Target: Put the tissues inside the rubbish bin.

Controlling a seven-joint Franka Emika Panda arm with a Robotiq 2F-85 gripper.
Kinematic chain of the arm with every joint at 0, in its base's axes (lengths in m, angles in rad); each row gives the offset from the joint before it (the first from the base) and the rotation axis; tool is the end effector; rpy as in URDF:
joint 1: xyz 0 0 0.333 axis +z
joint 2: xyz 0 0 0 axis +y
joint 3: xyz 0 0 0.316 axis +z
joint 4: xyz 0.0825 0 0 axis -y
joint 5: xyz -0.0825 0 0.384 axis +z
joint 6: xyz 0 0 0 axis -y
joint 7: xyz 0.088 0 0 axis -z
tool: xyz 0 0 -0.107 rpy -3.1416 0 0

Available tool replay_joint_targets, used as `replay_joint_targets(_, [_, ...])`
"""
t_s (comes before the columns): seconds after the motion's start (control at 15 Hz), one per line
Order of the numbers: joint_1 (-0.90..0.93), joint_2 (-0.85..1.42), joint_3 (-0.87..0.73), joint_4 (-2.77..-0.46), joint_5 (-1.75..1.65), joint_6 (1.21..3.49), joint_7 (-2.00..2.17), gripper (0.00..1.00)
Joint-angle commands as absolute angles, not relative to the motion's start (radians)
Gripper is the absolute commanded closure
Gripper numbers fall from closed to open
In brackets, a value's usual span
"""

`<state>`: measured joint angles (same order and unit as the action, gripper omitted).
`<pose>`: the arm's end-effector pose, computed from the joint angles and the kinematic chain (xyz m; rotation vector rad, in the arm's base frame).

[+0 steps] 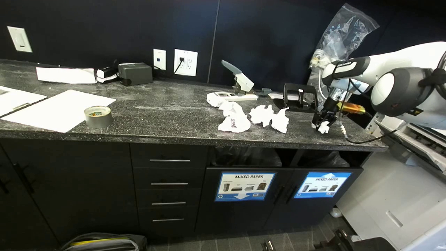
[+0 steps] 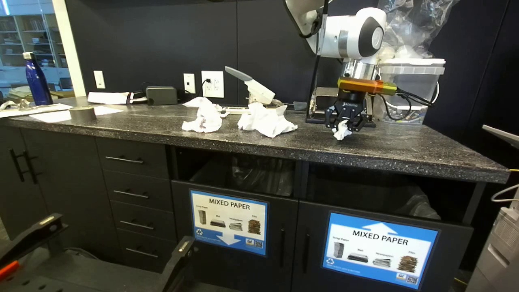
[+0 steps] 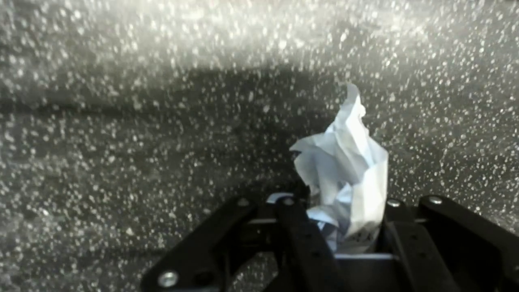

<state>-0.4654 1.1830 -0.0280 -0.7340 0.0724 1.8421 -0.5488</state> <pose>0.7058 -0.3610 0.2103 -3.0659 -0.0764 0.0671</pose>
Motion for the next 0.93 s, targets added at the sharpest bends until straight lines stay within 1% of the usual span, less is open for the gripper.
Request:
replay_joint_targets(0.0, [-0.497,1.093,-0.031,-0.832,0.091,1.733,-0.518,0.96])
replay_joint_targets(0.13, [-0.526,1.056,-0.012,-0.873,0.110,1.656,-0.553,0.97])
replay_joint_targets(0.47, [-0.534,0.949,-0.015,-1.022,0.135,1.475,-0.509,0.97])
replay_joint_targets(0.67, [-0.525,0.875,-0.010,-1.147,0.153,1.451,-0.504,0.97])
replay_joint_targets(0.87, [-0.509,0.789,-0.003,-1.300,0.149,1.481,-0.523,0.97])
